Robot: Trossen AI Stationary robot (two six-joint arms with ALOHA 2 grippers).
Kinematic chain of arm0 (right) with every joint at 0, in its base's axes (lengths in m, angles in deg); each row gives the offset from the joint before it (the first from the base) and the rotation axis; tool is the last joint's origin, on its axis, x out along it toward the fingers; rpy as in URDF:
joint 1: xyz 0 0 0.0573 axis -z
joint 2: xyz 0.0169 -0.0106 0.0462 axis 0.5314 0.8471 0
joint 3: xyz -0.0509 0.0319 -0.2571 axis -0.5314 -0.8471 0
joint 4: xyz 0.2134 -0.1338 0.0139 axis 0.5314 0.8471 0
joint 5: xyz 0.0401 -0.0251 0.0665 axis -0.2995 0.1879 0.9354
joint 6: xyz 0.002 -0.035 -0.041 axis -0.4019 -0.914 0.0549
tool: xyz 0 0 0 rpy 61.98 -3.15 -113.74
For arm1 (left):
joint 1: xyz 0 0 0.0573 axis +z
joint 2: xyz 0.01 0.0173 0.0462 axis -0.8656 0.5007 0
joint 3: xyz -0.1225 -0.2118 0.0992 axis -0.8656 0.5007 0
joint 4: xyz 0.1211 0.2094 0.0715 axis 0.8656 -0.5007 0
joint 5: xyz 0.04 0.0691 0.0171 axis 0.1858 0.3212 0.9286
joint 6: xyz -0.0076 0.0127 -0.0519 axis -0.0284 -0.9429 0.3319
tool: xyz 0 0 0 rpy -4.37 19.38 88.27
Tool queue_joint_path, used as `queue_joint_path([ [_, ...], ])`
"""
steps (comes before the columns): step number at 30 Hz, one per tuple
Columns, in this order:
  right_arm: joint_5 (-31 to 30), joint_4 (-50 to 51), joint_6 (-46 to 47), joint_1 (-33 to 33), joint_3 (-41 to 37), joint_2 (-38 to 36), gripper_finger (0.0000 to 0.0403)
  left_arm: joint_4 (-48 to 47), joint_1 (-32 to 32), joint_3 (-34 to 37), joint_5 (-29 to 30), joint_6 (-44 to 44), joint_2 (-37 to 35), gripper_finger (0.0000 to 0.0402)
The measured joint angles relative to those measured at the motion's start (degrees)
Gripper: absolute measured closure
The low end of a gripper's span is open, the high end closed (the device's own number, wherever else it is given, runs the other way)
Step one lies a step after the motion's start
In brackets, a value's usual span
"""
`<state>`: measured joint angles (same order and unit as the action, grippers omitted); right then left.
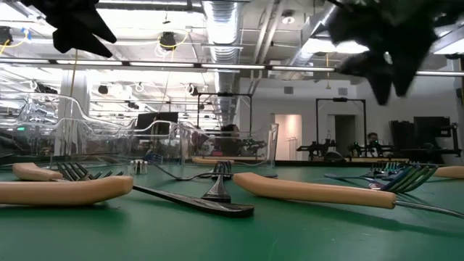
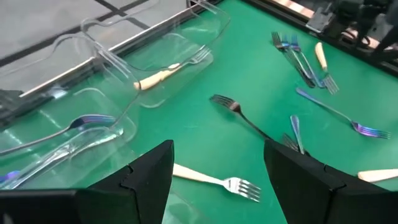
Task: Sort silverware by color (type)
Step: Put the yellow fork into the top right transparent bin
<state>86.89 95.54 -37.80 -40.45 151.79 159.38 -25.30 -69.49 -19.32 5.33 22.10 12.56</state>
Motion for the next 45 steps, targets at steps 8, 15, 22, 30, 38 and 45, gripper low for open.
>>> queue_joint_path([
  [8, -1.66, -7.45, 5.14, -1.75, -16.85, -7.25, 0.0243, 1.40, 0.00, 0.00, -0.08, 1.60, 2.54, 0.0168],
  [15, -3.03, -14.86, 6.34, -2.14, -23.89, -6.79, 0.0244, 1.39, 0.00, 0.00, 0.01, 2.23, 2.92, 0.0168],
  [22, -5.05, -17.44, 7.06, -0.84, -24.13, -4.42, 0.0244, 1.82, 0.00, 0.00, 2.52, 2.25, 2.89, 0.0168],
  [30, -5.09, -23.29, 7.17, -1.06, -23.95, 2.13, 0.0244, 1.77, 0.00, 0.00, 2.45, 2.25, 2.90, 0.0168],
  [38, -6.99, -22.84, 10.38, -1.01, -23.64, 6.13, 0.0300, 1.67, 0.00, 0.00, 2.42, 2.15, 2.90, 0.0168],
  [45, -7.73, -22.72, 15.16, -1.02, -24.09, 4.01, 0.0391, 1.64, 0.00, 0.00, 2.89, 2.08, 2.89, 0.0168],
])
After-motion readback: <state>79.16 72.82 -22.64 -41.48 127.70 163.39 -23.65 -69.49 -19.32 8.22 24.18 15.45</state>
